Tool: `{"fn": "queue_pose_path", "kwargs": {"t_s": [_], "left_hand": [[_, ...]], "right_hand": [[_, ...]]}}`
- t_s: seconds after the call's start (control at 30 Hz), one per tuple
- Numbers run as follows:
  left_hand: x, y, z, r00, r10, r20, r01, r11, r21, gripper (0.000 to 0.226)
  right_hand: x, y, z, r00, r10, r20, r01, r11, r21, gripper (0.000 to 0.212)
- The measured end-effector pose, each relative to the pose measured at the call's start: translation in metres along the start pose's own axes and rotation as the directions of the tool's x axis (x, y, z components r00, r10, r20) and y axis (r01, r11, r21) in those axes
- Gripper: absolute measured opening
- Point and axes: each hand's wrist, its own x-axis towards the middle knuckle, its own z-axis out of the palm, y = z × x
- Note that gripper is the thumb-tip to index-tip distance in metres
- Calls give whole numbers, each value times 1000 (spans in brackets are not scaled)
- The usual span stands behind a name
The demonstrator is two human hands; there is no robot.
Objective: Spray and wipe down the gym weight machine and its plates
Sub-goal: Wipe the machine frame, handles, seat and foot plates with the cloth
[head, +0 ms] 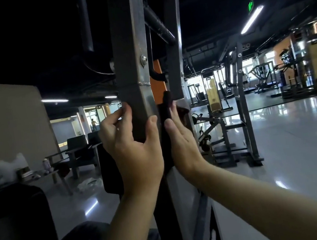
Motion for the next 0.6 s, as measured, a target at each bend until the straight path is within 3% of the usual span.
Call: {"fn": "queue_pose_path", "kwargs": {"t_s": [0.07, 0.17, 0.27, 0.4, 0.47, 0.6], "left_hand": [[0, 0, 0, 1000, 5, 7, -5, 1000, 26, 54], [-2, -2, -1, 999, 10, 32, -11, 999, 32, 55], [-2, -2, -4, 999, 30, 46, -32, 998, 54, 56], [1, 0, -7, 997, 27, 70, -33, 996, 86, 57], [1, 3, -8, 997, 12, 80, -20, 995, 101, 57], [3, 5, -9, 996, -2, 85, -8, 993, 118, 58]], "right_hand": [[-10, 2, -1, 997, -61, 44, 59, 997, 45, 50], [21, 15, -15, 999, -16, 28, 19, 994, -110, 49], [80, 34, -32, 982, 168, -92, -179, 975, -130, 50], [149, 71, -57, 880, 433, -195, -458, 881, -115, 60], [168, 88, -65, 860, 466, -208, -493, 864, -104, 73], [171, 97, -71, 811, 533, -242, -577, 798, -176, 55]]}}
